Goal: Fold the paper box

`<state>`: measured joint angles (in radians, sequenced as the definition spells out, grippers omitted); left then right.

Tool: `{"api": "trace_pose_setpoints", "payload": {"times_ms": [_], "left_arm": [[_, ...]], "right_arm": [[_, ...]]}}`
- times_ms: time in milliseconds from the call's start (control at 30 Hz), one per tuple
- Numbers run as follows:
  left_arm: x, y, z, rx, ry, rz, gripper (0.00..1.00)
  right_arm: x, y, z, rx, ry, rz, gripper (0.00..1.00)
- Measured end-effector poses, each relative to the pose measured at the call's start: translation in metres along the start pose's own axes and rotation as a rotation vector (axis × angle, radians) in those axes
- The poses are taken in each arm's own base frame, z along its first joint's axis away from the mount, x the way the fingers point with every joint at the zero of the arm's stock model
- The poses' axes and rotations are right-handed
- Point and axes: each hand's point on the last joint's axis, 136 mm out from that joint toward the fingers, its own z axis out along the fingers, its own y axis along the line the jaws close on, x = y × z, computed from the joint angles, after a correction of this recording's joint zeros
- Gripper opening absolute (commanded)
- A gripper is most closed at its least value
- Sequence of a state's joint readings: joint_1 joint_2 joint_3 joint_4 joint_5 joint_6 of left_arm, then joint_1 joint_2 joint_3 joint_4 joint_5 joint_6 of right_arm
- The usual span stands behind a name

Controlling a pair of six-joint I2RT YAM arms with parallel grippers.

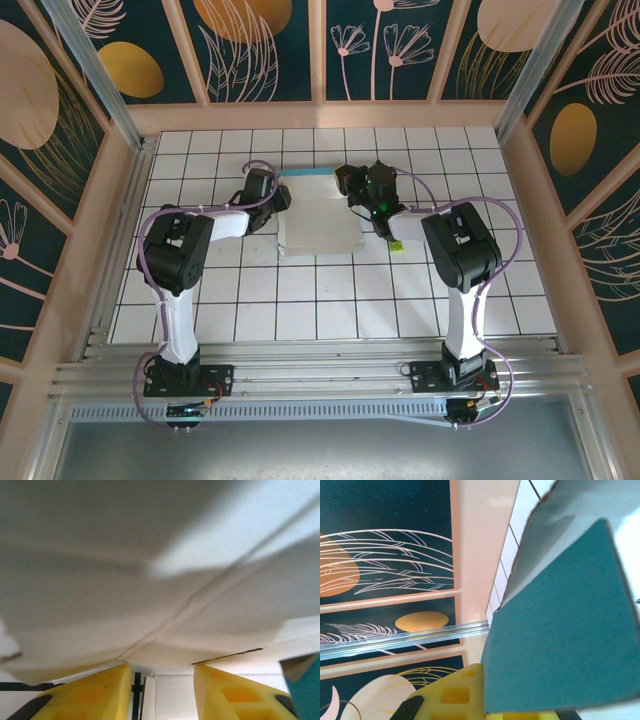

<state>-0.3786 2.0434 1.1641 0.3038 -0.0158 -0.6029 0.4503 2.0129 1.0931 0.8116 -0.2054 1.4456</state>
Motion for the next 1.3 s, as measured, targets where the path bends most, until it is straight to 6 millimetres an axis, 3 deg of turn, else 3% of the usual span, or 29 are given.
{"api": "trace_pose_setpoints", "payload": {"times_ms": [533, 833, 1033, 1200, 1300], "left_arm": [[0.006, -0.022, 0.004, 0.177, 0.044, -0.011, 0.18], [0.016, -0.048, 0.002, 0.335, 0.098, -0.008, 0.24], [0.025, -0.052, 0.001, 0.360, 0.122, -0.003, 0.29], [0.039, -0.042, -0.021, 0.305, 0.143, 0.028, 0.44], [0.019, -0.038, -0.053, 0.245, 0.080, 0.070, 0.47]], "right_arm": [[-0.012, -0.001, -0.001, 0.003, -0.040, 0.004, 0.00], [-0.020, -0.004, -0.002, 0.012, -0.067, 0.007, 0.00], [-0.020, -0.005, -0.003, 0.014, -0.068, 0.007, 0.00], [-0.014, -0.007, -0.003, 0.017, -0.047, 0.006, 0.00], [-0.013, -0.007, -0.004, 0.015, -0.042, 0.002, 0.00]]}}
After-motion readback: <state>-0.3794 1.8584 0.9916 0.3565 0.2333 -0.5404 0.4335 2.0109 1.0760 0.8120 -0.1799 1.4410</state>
